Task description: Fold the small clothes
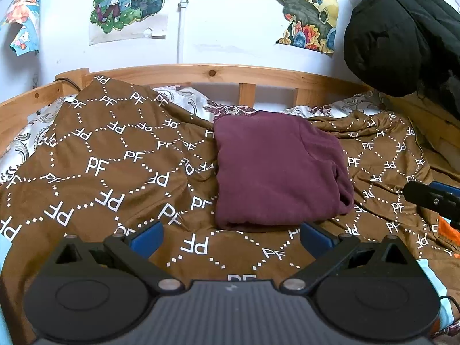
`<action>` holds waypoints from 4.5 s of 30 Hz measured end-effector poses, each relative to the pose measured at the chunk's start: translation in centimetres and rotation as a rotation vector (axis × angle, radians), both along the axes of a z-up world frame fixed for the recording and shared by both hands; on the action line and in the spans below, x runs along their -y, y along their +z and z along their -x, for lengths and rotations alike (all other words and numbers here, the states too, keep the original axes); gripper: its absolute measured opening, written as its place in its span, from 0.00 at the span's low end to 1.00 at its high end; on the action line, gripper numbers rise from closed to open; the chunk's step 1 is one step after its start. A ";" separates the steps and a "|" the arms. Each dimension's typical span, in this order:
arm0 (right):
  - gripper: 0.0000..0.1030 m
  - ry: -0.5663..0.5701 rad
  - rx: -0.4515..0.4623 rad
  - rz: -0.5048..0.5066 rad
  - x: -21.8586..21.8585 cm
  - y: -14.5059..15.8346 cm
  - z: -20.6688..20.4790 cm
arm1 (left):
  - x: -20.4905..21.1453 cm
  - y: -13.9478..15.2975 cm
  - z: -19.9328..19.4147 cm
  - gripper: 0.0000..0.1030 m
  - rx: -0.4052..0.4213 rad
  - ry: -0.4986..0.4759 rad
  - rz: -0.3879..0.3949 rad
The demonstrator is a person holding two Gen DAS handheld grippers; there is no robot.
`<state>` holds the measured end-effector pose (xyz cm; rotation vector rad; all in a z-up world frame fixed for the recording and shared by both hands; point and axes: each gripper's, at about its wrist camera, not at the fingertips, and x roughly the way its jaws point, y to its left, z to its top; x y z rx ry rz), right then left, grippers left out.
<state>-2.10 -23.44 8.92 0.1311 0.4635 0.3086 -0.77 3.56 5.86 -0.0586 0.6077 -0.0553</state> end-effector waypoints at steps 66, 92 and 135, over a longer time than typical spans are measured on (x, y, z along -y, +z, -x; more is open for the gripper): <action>0.99 -0.008 -0.018 -0.013 0.2 -0.3 -0.2 | 0.0 -0.4 0.0 0.99 -0.007 -0.004 -0.023; 0.99 -0.008 -0.020 -0.012 0.2 -0.2 -0.2 | -0.2 -0.4 -0.1 0.99 -0.008 -0.019 -0.031; 0.99 -0.008 -0.026 -0.011 0.1 -0.2 -0.1 | -0.6 -0.1 -0.2 0.99 -0.015 0.007 -0.045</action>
